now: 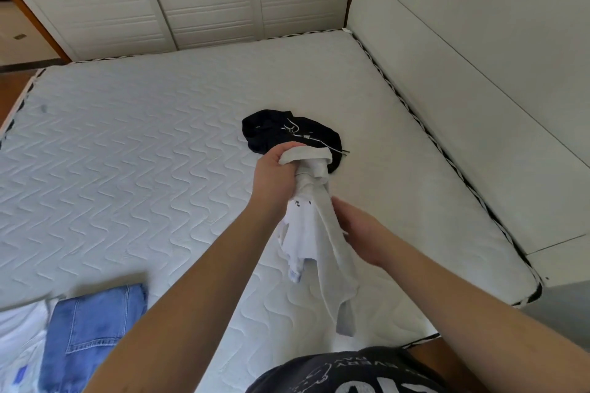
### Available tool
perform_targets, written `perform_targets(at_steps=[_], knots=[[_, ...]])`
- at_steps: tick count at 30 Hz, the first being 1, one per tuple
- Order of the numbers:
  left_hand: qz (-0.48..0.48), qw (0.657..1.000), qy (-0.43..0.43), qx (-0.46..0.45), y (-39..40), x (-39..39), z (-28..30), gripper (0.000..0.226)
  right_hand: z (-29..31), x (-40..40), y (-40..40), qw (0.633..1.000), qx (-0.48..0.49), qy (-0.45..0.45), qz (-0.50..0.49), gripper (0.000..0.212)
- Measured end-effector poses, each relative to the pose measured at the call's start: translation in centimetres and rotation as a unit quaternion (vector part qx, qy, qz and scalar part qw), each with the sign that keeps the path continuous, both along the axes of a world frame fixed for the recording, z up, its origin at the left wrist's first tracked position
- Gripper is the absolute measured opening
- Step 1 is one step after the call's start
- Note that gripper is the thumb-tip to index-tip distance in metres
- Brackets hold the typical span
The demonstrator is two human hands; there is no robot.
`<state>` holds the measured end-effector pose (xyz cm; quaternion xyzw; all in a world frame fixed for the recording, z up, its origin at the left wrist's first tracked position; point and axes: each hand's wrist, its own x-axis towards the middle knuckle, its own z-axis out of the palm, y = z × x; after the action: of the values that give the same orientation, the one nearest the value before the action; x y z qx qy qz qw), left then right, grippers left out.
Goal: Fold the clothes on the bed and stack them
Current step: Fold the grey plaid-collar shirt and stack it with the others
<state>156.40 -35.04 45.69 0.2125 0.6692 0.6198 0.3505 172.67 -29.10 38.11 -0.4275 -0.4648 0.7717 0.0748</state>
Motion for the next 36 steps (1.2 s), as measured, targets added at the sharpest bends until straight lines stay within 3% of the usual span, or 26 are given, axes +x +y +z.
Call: perform_targets(at_steps=[4,7,10,12,16,19,26,30,33,36], knots=[[0.036,0.999,-0.018,0.012,-0.6,-0.1,-0.1,0.032,-2.6,2.9,-1.5,0.993,0.026,-0.087,0.078,0.058],[0.061,0.996,-0.051,0.028,-0.8,0.1,0.1,0.027,-4.7,3.3,-2.7,0.975,-0.092,-0.184,0.085,0.076],[0.085,0.992,-0.083,0.048,-1.1,0.4,0.5,0.029,-6.3,2.5,-3.8,0.966,-0.212,-0.13,0.066,0.076],[0.096,0.988,-0.104,0.063,-1.3,0.5,0.6,0.029,-6.9,1.8,-4.3,0.968,-0.239,-0.07,0.035,0.054],[0.119,0.983,-0.118,0.072,-1.8,0.6,0.6,0.031,-6.6,0.3,-4.6,0.979,-0.19,-0.076,-0.007,0.028],[0.121,0.982,-0.124,0.079,-2.2,0.9,0.8,0.032,-6.8,-0.2,-5.5,0.982,-0.154,-0.111,0.004,0.04],[0.106,0.977,-0.159,0.099,-2.9,2.1,2.2,0.028,-7.5,-2.4,-8.1,0.983,-0.17,-0.07,0.004,0.061],[0.1,0.975,-0.165,0.107,-3.2,2.7,2.9,0.029,-7.7,-2.6,-8.4,0.968,-0.229,-0.001,-0.103,0.044],[0.101,0.978,-0.146,0.114,-3.8,2.7,3.1,0.029,-7.4,-1.4,-8.4,0.971,-0.209,0.022,-0.114,0.018],[0.106,0.984,-0.106,0.093,-4.7,2.0,2.7,0.026,-6.8,0.9,-7.3,0.985,-0.116,-0.044,-0.119,0.027]])
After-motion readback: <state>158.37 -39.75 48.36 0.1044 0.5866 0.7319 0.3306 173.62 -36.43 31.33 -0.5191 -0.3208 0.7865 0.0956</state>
